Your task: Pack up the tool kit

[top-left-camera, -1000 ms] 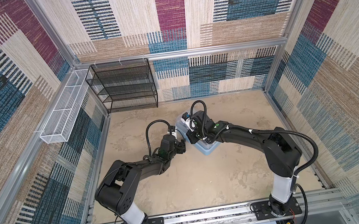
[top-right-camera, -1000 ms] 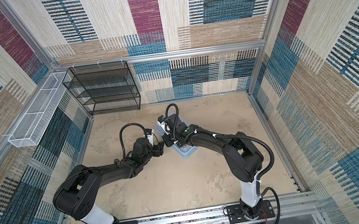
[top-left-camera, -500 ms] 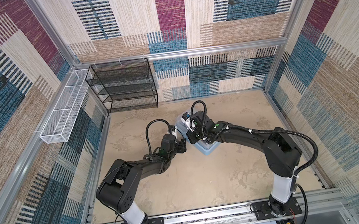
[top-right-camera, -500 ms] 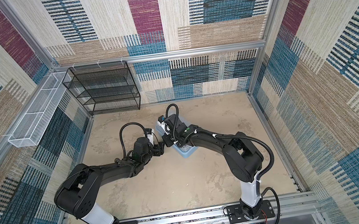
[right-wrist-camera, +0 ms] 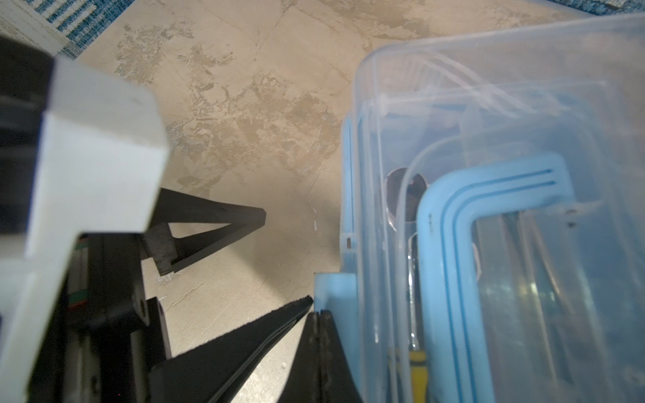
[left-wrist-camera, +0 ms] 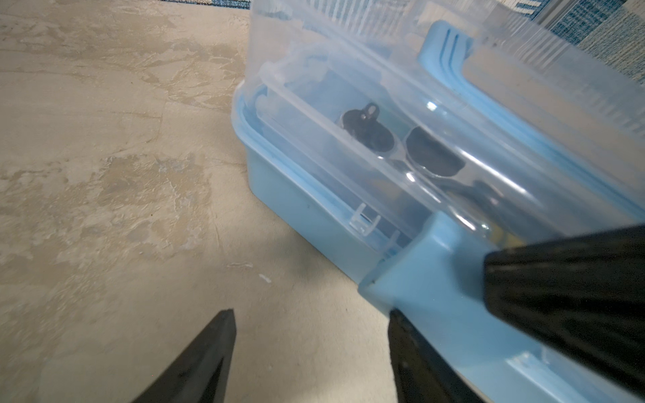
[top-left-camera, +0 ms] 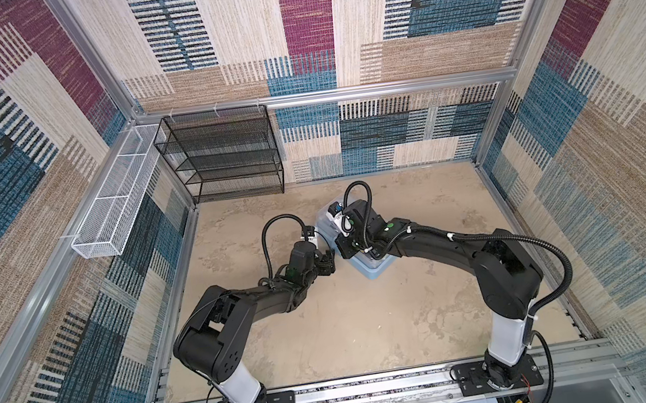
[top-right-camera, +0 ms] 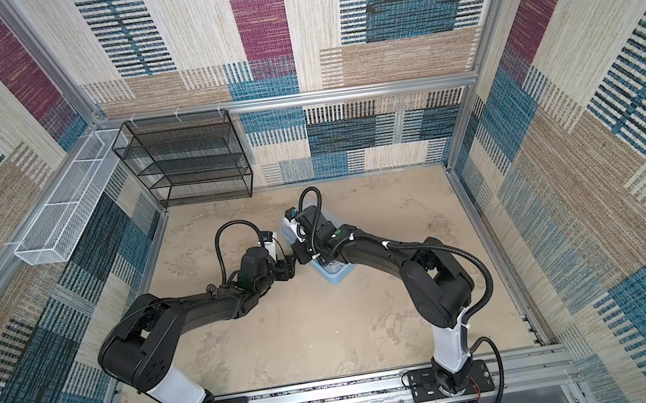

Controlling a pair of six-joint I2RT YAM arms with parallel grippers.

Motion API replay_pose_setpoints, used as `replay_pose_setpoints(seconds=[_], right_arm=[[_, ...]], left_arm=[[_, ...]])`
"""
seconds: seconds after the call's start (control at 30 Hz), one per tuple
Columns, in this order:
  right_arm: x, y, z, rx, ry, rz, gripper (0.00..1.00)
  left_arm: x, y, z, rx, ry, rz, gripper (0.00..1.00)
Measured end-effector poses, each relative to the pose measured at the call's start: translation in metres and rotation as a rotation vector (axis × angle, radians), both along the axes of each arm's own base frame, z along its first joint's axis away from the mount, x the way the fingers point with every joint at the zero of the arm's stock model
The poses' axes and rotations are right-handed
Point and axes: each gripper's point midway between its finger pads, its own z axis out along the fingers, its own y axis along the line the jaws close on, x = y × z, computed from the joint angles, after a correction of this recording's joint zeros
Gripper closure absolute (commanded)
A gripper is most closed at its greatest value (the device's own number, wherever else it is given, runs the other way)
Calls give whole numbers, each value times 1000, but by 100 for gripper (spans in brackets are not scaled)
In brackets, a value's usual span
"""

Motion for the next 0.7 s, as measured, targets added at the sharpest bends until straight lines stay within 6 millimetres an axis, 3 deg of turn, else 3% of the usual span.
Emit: replay_pose_setpoints(seconds=[0.7], right_arm=[[0,0,0,-8,-2,-12,93]], left_arm=[[-3,2,0,8,14,0,28]])
